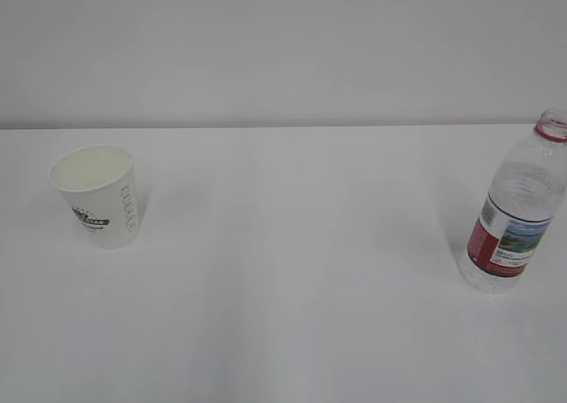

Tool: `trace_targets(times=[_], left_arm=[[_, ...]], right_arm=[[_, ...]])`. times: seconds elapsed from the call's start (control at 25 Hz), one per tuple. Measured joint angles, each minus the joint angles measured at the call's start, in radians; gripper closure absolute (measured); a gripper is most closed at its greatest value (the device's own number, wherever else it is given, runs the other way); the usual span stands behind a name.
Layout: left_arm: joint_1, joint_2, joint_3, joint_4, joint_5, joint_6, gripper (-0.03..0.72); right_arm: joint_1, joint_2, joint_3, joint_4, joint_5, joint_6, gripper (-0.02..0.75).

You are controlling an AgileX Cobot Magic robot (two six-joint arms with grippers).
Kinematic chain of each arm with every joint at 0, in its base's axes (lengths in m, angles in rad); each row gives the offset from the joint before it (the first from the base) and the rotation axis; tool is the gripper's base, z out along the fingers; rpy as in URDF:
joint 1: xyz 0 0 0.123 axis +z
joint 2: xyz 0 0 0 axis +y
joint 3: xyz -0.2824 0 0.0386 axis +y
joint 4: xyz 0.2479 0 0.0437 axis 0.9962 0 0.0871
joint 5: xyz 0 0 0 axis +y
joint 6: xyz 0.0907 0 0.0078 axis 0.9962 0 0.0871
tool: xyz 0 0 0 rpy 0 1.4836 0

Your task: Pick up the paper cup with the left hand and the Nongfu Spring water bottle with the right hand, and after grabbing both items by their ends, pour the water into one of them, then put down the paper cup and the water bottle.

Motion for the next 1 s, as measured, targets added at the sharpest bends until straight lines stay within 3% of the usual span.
trace_targets(times=[1.0], left_arm=[[0.0, 0.0, 0.0, -0.001, 0.0, 0.0, 0.235]], right_arm=[[0.0, 0.0, 0.0, 0.0, 0.0, 0.0, 0.202]])
